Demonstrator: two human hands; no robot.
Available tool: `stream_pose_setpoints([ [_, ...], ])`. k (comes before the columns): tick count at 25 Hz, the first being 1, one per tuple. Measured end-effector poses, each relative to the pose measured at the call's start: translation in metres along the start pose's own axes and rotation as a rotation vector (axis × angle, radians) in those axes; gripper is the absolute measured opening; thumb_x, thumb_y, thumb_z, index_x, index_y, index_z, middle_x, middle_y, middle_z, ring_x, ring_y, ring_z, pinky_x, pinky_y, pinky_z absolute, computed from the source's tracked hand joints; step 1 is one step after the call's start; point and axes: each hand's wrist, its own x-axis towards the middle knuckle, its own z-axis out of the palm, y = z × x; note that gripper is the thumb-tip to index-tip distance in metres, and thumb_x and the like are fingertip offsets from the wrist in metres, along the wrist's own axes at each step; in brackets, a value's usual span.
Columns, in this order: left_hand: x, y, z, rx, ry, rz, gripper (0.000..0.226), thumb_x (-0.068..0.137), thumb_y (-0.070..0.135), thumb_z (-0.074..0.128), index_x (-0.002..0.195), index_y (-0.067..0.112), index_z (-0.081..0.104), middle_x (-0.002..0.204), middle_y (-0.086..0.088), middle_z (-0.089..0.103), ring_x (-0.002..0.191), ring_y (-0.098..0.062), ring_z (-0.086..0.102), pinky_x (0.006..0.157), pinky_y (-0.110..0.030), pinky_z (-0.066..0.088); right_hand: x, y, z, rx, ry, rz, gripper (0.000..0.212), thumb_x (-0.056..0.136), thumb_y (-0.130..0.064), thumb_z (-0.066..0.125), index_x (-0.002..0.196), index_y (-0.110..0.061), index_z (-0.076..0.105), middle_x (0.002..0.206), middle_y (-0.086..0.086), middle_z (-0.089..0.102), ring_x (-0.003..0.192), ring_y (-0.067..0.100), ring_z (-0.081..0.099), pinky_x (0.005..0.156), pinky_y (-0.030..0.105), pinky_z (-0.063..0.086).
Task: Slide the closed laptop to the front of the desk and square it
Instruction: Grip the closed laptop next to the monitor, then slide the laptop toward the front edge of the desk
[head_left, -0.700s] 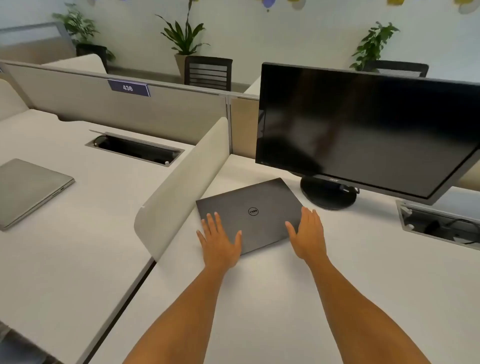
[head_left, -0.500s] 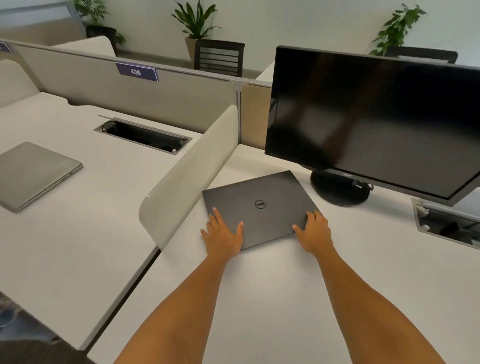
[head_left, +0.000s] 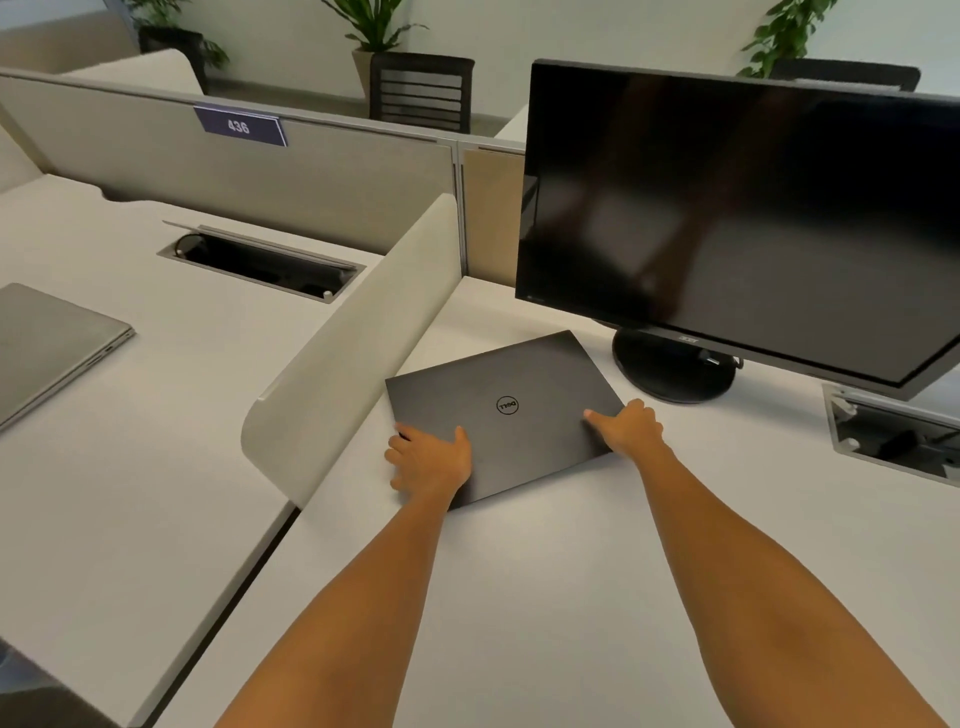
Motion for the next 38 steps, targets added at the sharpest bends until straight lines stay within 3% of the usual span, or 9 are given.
stream_pose_setpoints([
  [6,0.016,0.007,-0.008,-0.227,-0.01,-0.25,0.09,0.084,0.064,0.06,0.146,0.004,0.035,0.142,-0.01,0.035,0.126,-0.035,0.042,0.099,-0.054,0.048,0.006,-0.004,0.002,0.092,-0.01,0.086,0.096,0.085,-0.064,0.063,0.151,-0.002,0.03,0.157,0.021,0.033,0.143,0.04,0.035,0.114,0.049,0.031],
  [11,0.033,-0.003,-0.024,-0.388,-0.098,-0.291,0.097,0.082,0.064,0.068,0.151,0.009,0.028,0.149,-0.016,0.039,0.132,-0.04,0.044,0.1,-0.051,0.047,0.012,-0.001,0.004,0.16,-0.019,0.123,0.093,0.085,-0.07,0.055,0.146,-0.002,0.04,0.152,0.02,0.043,0.139,0.039,0.041,0.115,0.05,0.033],
  [13,0.039,-0.01,-0.03,-0.371,-0.167,-0.266,0.106,0.075,0.063,0.076,0.151,0.008,0.026,0.15,-0.017,0.039,0.132,-0.04,0.046,0.095,-0.048,0.046,0.012,0.0,0.005,0.18,-0.029,0.131,0.093,0.084,-0.071,0.055,0.144,-0.001,0.043,0.149,0.02,0.046,0.136,0.038,0.043,0.113,0.049,0.035],
  [17,0.04,-0.023,-0.029,-0.217,-0.247,-0.093,0.124,0.059,0.063,0.089,0.15,0.006,0.026,0.151,-0.015,0.038,0.137,-0.037,0.043,0.106,-0.049,0.044,0.006,0.01,0.007,0.213,-0.074,0.14,0.094,0.079,-0.07,0.064,0.139,0.0,0.047,0.144,0.019,0.051,0.133,0.038,0.047,0.111,0.047,0.039],
  [24,0.022,-0.04,-0.031,-0.138,-0.319,-0.046,0.124,0.053,0.065,0.091,0.144,0.004,0.034,0.144,-0.013,0.046,0.131,-0.034,0.05,0.104,-0.048,0.048,-0.023,0.04,0.002,0.26,-0.112,0.15,0.093,0.077,-0.065,0.07,0.138,0.001,0.048,0.142,0.019,0.052,0.131,0.038,0.05,0.109,0.045,0.042],
  [29,0.004,-0.06,-0.027,-0.196,-0.375,-0.008,0.123,0.046,0.066,0.093,0.139,0.006,0.039,0.139,-0.01,0.052,0.125,-0.032,0.054,0.102,-0.047,0.051,-0.061,0.086,0.001,0.51,-0.096,0.068,0.073,0.068,-0.055,0.083,0.119,-0.006,0.065,0.118,0.01,0.069,0.106,0.03,0.066,0.092,0.04,0.055],
  [36,-0.021,-0.072,-0.025,-0.152,-0.471,0.045,0.138,0.034,0.072,0.09,0.143,0.009,0.033,0.142,-0.009,0.05,0.129,-0.033,0.052,0.105,-0.049,0.048,-0.11,0.141,0.011,0.708,-0.064,0.076,0.079,0.053,-0.057,0.086,0.114,-0.01,0.067,0.11,0.005,0.074,0.099,0.026,0.071,0.091,0.044,0.059],
  [38,-0.031,-0.075,-0.021,-0.138,-0.486,0.065,0.133,0.041,0.07,0.091,0.144,0.01,0.032,0.143,-0.009,0.05,0.129,-0.033,0.051,0.106,-0.049,0.048,-0.122,0.156,0.009,0.727,-0.054,0.089,0.083,0.049,-0.059,0.085,0.113,-0.01,0.067,0.109,0.004,0.074,0.1,0.026,0.071,0.091,0.044,0.058],
])
